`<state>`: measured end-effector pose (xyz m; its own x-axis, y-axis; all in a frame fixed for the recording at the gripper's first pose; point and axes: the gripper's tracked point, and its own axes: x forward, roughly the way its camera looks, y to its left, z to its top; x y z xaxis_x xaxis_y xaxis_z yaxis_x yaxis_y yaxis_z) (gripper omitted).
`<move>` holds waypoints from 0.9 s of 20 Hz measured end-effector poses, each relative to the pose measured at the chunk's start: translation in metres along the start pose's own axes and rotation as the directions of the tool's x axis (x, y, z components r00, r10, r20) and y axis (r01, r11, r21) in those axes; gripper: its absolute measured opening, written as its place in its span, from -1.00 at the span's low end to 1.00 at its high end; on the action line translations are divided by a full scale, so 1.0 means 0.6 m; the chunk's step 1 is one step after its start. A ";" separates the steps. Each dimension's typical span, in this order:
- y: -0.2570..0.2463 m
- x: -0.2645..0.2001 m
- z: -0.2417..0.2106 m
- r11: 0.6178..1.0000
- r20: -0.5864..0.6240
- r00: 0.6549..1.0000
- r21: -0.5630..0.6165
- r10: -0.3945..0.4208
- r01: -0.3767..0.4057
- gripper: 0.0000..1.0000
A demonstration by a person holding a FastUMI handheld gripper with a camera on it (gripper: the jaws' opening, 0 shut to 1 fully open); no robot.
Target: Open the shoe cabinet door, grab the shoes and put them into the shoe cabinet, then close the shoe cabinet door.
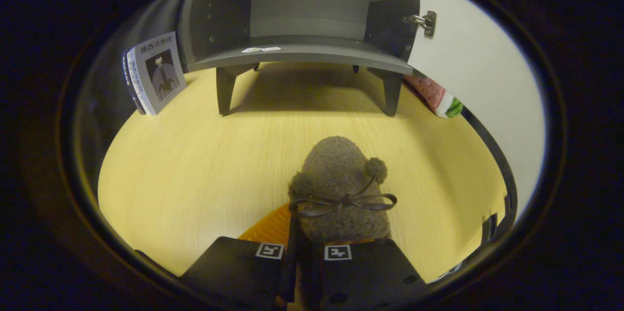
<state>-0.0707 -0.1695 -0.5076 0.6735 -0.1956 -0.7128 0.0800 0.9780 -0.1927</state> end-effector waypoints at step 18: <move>0.019 -0.057 0.060 0.986 0.086 0.983 -0.056 0.160 -0.156 -0.69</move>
<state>-0.0663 -0.1488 -0.4613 0.7385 -0.0291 -0.6736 -0.0671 0.9909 -0.1164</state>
